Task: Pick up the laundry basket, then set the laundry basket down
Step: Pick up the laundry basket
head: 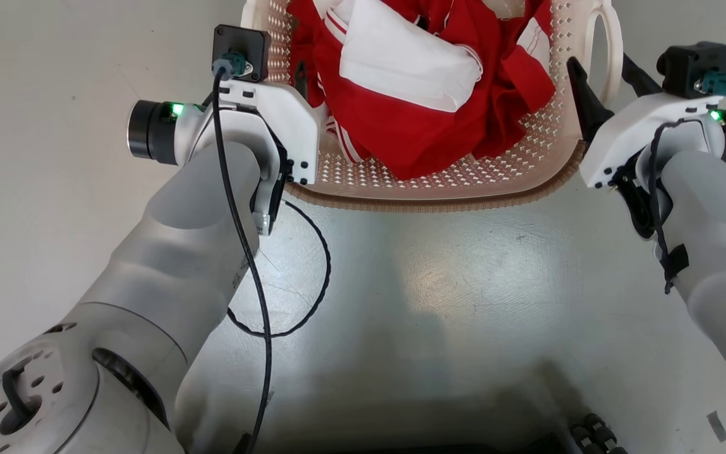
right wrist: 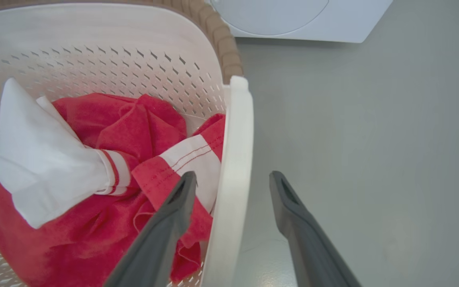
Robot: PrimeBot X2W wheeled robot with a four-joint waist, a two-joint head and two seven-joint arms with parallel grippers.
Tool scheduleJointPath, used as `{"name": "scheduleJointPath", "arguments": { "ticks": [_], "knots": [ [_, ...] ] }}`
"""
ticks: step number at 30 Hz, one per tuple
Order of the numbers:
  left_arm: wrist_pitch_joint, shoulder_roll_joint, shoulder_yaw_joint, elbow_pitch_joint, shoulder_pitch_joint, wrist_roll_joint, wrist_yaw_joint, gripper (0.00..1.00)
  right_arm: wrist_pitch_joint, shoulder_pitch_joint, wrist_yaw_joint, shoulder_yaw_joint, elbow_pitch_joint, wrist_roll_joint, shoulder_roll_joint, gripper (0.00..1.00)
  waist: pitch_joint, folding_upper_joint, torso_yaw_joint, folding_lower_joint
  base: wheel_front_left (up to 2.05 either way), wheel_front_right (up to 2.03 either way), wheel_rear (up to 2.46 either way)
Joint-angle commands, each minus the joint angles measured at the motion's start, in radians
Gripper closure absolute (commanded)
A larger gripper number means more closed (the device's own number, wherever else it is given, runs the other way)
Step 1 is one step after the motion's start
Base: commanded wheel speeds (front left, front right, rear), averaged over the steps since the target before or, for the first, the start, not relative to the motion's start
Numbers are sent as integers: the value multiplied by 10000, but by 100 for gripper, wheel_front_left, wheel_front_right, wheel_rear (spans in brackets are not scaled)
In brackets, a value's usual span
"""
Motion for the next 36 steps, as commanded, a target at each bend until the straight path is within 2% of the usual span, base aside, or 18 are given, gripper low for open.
{"name": "scheduleJointPath", "arguments": {
  "ticks": [1, 3, 4, 5, 6, 7, 8, 19, 28, 36],
  "knots": [
    [-90, 171, 44, -44, -159, -109, 58, 0, -32, 329, 58, 141, -12, 117, 46, 7, 11, 0, 0, 0, 0, 0, 0],
    [-121, 171, -46, -25, -198, -150, 76, 0, -42, 287, 58, 236, -5, 197, 44, 13, 38, 0, -13, 0, 0, 0, 0],
    [-125, 171, -104, -16, -219, -162, 78, 11, -47, 269, 58, 281, -2, 243, 50, 37, 55, 0, -20, 0, 0, 0, 0],
    [-149, 171, -156, -11, -247, -170, 77, 16, -53, 246, 58, 321, 2, 285, 51, 53, 77, 0, -27, 0, 0, 0, 0],
    [-191, 171, -202, -8, -275, -178, 74, 79, -62, 222, 58, 355, 11, 321, 55, 67, 102, 0, -35, 0, 0, 0, 0],
    [-206, 171, -266, -9, -293, -179, 30, 100, -65, 210, 58, 381, 38, 374, 80, 96, 137, 0, -43, 0, 0, 0, 0],
    [-250, 171, -301, -14, -307, -201, -3, 100, -67, 192, 58, 415, 59, 421, 109, 100, 170, 0, -52, 0, 0, 0, 0],
    [-246, 171, -722, 39, -129, -602, 43, 100, 244, 250, 58, 822, 229, 975, 527, 100, -132, 0, -156, 0, 0, 0, 0],
    [89, 171, -966, 263, 340, -1008, -132, 100, 999, 362, 58, 1055, 404, 1438, 1080, 100, -1120, 0, -443, 0, 0, 0, 0],
    [665, 171, -1164, 337, 850, -1305, -326, 100, 1399, 687, 58, 1304, 556, 1611, 1286, 100, -2327, 0, -569, 0, 0, 0, 0]
  ]
}}
